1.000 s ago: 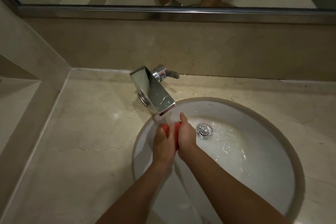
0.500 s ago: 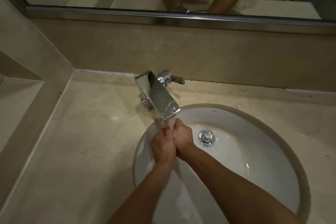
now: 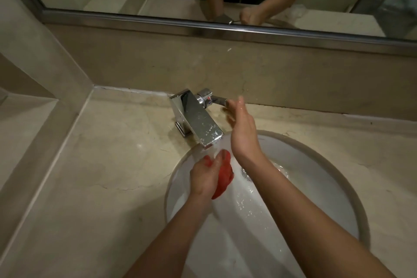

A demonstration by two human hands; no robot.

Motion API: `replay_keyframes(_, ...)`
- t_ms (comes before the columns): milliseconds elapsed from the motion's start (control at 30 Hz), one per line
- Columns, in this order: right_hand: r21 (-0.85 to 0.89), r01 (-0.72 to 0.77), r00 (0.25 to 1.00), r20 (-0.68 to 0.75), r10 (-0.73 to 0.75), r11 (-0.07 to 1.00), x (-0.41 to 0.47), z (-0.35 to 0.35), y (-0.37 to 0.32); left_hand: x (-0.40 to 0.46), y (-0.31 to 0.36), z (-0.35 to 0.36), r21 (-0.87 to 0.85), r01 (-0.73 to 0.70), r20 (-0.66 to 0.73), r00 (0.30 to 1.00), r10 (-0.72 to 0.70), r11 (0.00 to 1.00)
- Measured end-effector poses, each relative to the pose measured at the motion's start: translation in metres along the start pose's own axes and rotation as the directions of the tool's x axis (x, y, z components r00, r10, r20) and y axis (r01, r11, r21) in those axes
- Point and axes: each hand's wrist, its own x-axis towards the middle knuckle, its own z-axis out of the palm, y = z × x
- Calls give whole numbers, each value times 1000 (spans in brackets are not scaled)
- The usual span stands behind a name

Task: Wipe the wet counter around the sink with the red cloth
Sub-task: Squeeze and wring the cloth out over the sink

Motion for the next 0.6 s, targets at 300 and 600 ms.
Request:
replay_keyframes(300, -45, 52, 996, 71, -48, 998, -8, -11, -5, -17, 2, -16, 237, -137, 65, 990, 125, 962)
replay_keyframes(600, -5, -594, 668, 555, 496, 805, -25, -88, 79, -44, 24, -34, -144, -102, 512, 843, 162, 984)
